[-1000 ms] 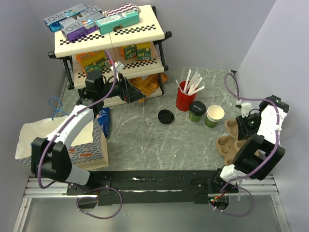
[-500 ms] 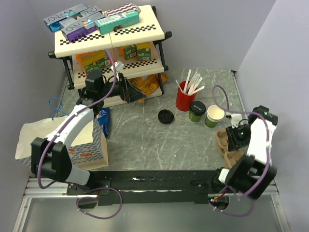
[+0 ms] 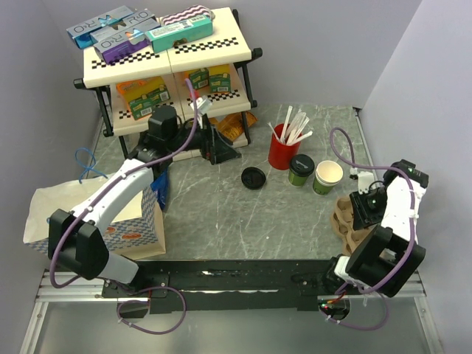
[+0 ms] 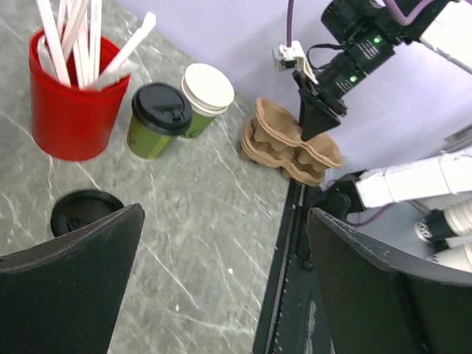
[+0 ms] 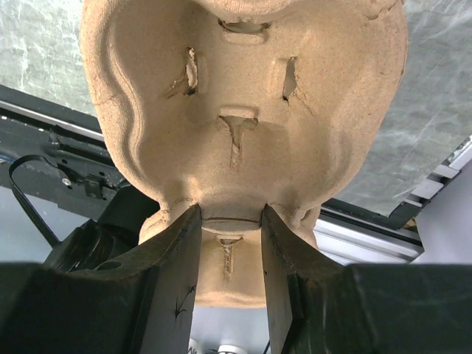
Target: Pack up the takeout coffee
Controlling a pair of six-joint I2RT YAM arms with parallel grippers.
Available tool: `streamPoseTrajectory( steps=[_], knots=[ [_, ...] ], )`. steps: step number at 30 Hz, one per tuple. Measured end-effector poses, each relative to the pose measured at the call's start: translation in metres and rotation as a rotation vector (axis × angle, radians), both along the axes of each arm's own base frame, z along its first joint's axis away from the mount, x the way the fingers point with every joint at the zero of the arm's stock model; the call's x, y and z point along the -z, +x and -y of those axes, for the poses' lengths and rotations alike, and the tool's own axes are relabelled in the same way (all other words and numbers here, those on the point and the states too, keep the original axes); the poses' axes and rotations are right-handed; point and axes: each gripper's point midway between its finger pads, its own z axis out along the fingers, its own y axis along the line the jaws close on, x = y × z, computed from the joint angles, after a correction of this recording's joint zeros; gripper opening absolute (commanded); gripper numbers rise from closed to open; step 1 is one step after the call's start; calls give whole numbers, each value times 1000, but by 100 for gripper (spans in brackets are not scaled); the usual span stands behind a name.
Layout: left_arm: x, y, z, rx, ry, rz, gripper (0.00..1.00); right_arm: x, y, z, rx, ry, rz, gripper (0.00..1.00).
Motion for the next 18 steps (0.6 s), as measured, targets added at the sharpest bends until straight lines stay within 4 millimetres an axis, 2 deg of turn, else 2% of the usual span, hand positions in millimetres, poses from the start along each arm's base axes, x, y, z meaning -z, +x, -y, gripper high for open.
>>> streamPoseTrajectory(
  steps=[6,9,12,15,18],
  knots=[
    [-3,-8,30,-22,29,85,99,-3,-4,-3,0,-23,36,0],
    [-9,-12,52,-29,3,131,99,-2,-5,-5,5,-17,35,0],
    [-13,-13,83,-37,-60,137,99,-2,-3,-8,20,1,41,0],
    [3,-11,118,-37,-104,87,98,-2,-1,-12,45,26,48,0],
    [36,-8,150,-38,-120,-13,94,-3,0,-15,72,40,49,0]
  ],
)
